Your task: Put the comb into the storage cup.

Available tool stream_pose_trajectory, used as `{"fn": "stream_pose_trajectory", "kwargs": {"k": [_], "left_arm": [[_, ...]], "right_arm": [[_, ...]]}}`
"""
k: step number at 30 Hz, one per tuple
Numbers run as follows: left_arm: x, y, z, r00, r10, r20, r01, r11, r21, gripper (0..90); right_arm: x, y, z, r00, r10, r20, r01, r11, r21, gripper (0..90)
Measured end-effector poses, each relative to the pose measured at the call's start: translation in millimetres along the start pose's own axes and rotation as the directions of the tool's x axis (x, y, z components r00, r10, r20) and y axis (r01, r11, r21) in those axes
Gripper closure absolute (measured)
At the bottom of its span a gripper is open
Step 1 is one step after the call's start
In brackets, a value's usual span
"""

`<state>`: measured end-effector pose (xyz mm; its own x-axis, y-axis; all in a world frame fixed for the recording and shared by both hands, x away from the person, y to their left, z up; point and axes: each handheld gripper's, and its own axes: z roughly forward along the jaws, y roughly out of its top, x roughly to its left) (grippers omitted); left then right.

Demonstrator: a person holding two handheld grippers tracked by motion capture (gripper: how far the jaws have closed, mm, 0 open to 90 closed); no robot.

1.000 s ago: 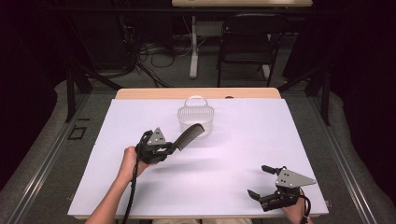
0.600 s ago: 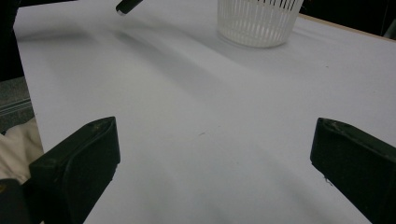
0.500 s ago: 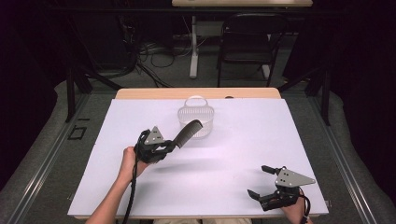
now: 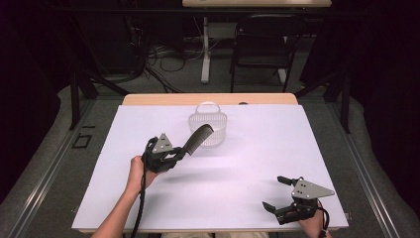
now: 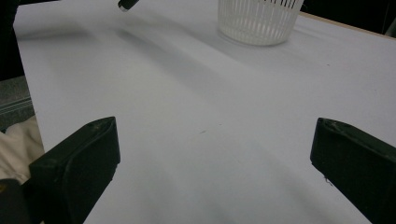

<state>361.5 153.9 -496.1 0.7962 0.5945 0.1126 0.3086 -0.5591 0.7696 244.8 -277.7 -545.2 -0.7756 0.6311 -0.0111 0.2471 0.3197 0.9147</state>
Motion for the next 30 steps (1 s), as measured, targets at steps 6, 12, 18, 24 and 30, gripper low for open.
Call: {"fn": "stream_pose_trajectory", "kwargs": {"k": [6, 12, 18, 24, 30], "left_arm": [[-0.2, 0.8, -1.1, 0.9999, 0.0, -0.011, 0.0, 0.9999, -0.01, 72.1], [0.6, 0.7, -1.9, 0.9996, -0.008, -0.027, 0.007, 0.9997, -0.025, 72.2], [0.3, 1.6, -2.1, 0.9993, -0.016, -0.035, 0.014, 0.9991, -0.041, 72.2], [1.5, 2.3, -3.1, 0.9985, -0.024, -0.05, 0.021, 0.9982, -0.055, 72.2], [2.8, 3.9, -3.4, 0.9976, -0.036, -0.059, 0.032, 0.9971, -0.069, 72.2]], "right_arm": [[0.7, 0.8, -0.1, 1.0, -0.008, 0.0, 0.008, 1.0, -0.003, 1.1], [0.0, 0.9, -0.6, 1.0, -0.008, 0.001, 0.008, 1.0, -0.002, 1.1], [-0.2, 0.6, -0.8, 1.0, -0.003, 0.001, 0.003, 1.0, 0.0, 1.1], [-0.2, 0.3, -0.1, 1.0, -0.003, 0.001, 0.003, 1.0, 0.001, 1.1], [-0.8, 0.0, -0.1, 1.0, 0.001, -0.001, -0.001, 1.0, -0.001, 1.1]]}}
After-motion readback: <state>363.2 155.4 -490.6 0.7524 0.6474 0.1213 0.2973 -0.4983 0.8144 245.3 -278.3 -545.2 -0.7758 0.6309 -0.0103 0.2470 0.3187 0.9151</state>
